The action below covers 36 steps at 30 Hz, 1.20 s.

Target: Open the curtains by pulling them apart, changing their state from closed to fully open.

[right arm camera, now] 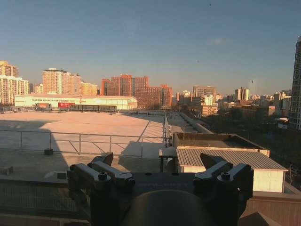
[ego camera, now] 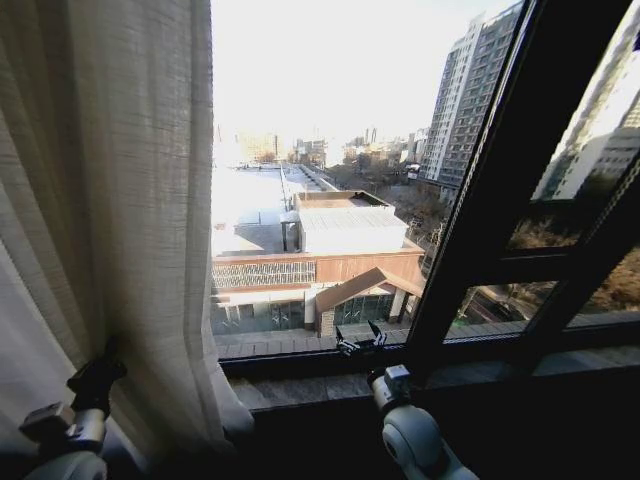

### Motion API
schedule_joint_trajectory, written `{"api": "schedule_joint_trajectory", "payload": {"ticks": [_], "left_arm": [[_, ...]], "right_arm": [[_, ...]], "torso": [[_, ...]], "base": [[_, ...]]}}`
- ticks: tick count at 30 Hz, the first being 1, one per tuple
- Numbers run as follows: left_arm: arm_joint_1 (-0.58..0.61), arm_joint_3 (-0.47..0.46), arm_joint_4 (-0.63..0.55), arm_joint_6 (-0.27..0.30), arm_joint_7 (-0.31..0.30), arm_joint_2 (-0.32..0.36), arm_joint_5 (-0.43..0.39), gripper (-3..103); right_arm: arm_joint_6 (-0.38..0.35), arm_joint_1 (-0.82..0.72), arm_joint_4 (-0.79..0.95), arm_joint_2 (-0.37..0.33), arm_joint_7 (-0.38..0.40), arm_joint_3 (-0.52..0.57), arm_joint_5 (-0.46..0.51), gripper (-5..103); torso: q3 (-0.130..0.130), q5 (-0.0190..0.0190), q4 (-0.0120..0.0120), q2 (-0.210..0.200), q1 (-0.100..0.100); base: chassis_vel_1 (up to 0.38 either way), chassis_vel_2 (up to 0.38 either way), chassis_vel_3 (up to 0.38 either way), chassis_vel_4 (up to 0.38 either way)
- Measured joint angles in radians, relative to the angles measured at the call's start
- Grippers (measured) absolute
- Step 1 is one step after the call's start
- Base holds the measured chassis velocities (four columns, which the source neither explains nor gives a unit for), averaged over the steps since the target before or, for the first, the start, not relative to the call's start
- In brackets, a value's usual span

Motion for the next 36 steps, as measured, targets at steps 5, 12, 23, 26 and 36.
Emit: {"api": "schedule_joint_trajectory", "payload": {"ticks": [5, 12, 23, 26, 36], "left_arm": [[-0.036, -0.109, 0.082, 0.009, -0.157, 0.006, -0.004, 0], [-0.053, -0.19, 0.142, 0.036, -0.388, 0.022, 0.1, 3], [0.05, -0.047, -0.081, 0.076, -0.03, -0.039, 0.111, 42], [0.099, 0.022, -0.132, 0.039, 0.116, -0.063, 0.122, 58], [0.179, 0.029, -0.186, -0.014, 0.454, -0.054, 0.068, 90]], "right_arm": [[0.0, 0.005, -0.002, 0.0, -0.012, -0.002, 0.001, 100], [0.003, 0.001, -0.012, -0.002, -0.021, -0.001, 0.004, 100], [0.004, 0.012, -0.012, 0.002, -0.024, -0.014, 0.004, 100], [0.004, 0.007, -0.011, 0.002, -0.024, -0.01, 0.005, 100], [-0.04, 0.012, 0.007, 0.009, -0.023, 0.008, 0.009, 100]], "torso": [[0.0, -0.0004, 0.0001, 0.0, 0.0], [0.0, -0.0007, 0.0006, 0.0, 0.0], [0.0, 0.0, 0.0003, 0.0, 0.0], [0.0, -0.0001, 0.0002, 0.0, 0.0], [0.0, -0.0001, 0.0002, 0.0, 0.0]], "base": [[0.0, 0.0, 0.0, 0.0], [0.0, 0.0, 0.0, 0.0], [0.0, 0.0, 0.0, 0.0], [0.0, 0.0, 0.0, 0.0], [0.0, 0.0, 0.0, 0.0]]}}
